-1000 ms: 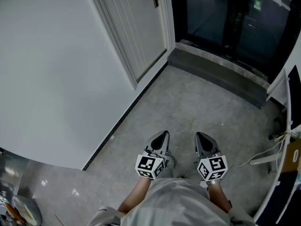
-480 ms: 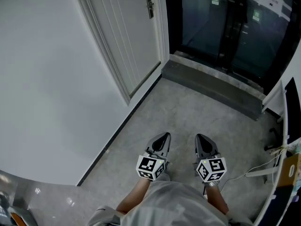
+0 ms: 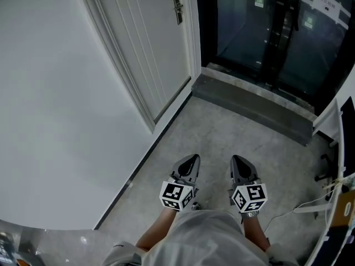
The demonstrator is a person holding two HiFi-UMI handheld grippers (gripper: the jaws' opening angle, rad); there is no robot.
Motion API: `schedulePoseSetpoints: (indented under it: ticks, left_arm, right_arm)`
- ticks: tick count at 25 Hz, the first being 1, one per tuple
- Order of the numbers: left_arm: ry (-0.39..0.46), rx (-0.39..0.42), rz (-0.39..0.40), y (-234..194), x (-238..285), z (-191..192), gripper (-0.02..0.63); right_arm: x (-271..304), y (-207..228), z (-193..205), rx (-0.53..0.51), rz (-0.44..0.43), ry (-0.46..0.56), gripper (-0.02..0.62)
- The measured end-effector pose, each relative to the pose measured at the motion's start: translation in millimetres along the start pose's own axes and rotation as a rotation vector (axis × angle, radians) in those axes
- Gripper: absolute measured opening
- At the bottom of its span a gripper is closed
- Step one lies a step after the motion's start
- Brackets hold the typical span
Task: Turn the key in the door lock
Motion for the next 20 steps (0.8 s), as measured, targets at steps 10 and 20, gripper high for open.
schedulePoseSetpoints:
  ticks: [10, 20]
  left_arm:
    - [-0.02, -0.007, -0.018, -46.7, 30.3, -3.2, 0.008]
    - [-0.031, -0.049, -0.104, -104.5, 98.7, -19.7, 0.008]
  right_arm:
    - [55.6, 4.4, -7.4, 0.008, 0.006, -0.024, -0.011]
    - [144.5, 41.9, -38.2, -0.024, -0.048, -0.057, -0.011]
Point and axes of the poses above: the fingertips, and each gripper's own axes: x forward along the fingers, y to its right, z out of its underside, the point moved 4 cm from there along -x, backward along the fingers, and after that the axes turned 15 degrees about -y, right-handed, at the moved point
